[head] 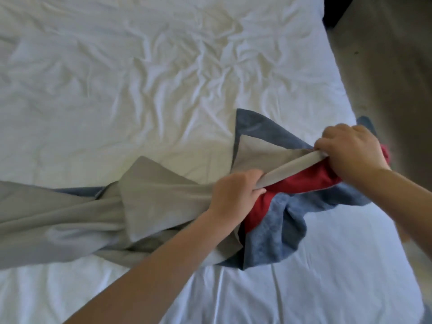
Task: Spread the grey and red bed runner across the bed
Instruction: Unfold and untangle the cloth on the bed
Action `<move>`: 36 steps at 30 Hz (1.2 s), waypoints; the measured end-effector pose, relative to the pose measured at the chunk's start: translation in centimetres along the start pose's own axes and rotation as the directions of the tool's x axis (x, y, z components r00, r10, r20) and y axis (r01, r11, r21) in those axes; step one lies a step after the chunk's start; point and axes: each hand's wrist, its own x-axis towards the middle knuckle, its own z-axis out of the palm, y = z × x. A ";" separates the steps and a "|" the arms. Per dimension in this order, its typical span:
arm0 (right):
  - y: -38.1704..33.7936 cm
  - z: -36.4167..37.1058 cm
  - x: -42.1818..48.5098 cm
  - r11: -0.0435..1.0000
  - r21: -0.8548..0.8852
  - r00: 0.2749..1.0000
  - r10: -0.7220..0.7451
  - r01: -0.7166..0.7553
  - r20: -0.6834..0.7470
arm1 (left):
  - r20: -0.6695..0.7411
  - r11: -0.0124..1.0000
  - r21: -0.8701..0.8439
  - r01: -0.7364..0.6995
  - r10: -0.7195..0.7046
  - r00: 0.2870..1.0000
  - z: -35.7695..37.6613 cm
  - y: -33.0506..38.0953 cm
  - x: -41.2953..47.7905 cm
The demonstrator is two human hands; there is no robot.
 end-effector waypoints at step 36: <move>-0.8 6.8 6.3 0.856 0.468 0.975 -0.215 0.218 -0.062 | 0.225 0.890 0.363 -0.276 0.204 0.953 1.6 -4.2 16.8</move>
